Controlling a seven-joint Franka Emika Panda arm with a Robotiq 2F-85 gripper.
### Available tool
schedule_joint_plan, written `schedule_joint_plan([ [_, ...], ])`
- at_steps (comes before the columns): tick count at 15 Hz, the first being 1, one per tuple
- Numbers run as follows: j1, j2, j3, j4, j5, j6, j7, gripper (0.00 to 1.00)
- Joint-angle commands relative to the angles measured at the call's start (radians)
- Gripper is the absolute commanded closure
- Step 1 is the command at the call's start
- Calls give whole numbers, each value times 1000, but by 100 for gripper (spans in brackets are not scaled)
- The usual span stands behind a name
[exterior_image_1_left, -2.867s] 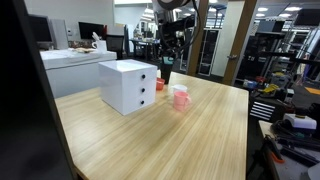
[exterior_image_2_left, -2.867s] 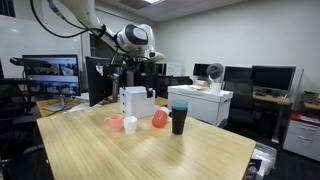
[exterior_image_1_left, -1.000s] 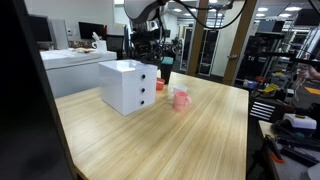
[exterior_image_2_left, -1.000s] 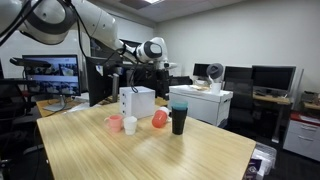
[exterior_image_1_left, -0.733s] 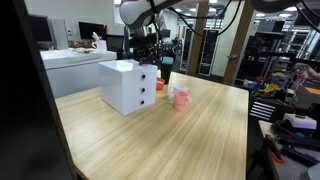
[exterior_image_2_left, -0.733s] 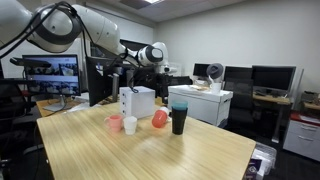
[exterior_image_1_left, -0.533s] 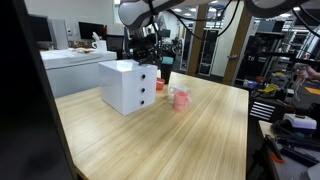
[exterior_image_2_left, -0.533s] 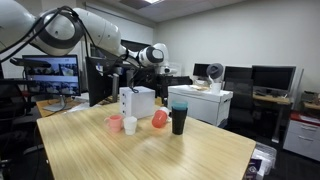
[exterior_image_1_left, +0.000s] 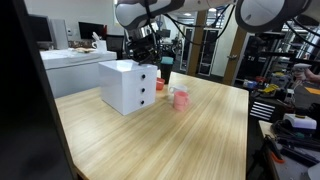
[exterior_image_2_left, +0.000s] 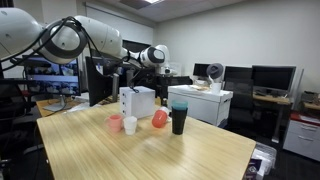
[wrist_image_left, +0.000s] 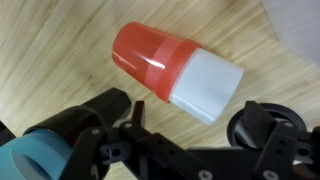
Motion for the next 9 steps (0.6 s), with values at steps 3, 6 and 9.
schedule_joint_plan([
  [3,-15,63,4,91,9,-17,-4,0],
  [6,-20,79,4,104,10,-37,0,0],
  [9,-25,90,1,112,8,-46,0,0],
])
